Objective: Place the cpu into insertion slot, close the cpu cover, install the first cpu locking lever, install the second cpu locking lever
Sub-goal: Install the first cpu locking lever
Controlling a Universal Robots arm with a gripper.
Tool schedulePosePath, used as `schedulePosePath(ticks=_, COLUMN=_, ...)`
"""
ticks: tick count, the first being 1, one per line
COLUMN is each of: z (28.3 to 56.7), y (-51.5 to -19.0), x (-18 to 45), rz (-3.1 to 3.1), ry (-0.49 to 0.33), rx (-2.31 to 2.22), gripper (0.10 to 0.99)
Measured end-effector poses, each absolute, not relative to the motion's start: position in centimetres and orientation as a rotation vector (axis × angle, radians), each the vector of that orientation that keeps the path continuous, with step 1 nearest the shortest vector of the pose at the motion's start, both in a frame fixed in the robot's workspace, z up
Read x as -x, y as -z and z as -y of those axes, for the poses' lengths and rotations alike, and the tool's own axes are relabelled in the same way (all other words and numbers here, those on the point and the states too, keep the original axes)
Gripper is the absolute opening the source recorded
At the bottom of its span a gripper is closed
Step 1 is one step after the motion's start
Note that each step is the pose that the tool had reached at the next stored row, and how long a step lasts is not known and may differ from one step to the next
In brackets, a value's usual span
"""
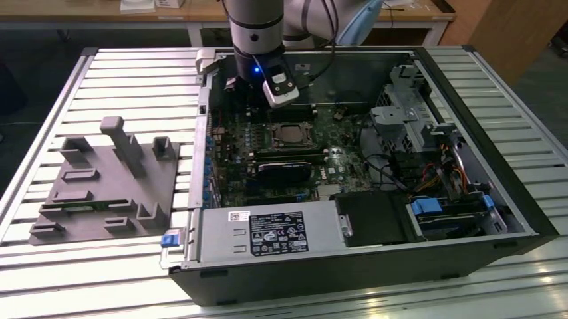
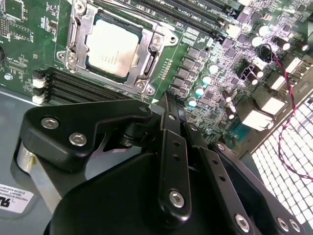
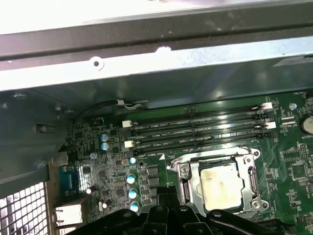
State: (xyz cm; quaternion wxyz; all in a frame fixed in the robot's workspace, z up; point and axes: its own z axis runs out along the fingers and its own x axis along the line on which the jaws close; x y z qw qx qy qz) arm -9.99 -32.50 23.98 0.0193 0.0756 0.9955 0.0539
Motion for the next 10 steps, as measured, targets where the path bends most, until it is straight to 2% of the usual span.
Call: schedulePosePath(ticks=10, z=32.5, y=-24.14, x=10.0, rz=-3.089, ry=-0.195, rx=-0.235, gripper=0.106)
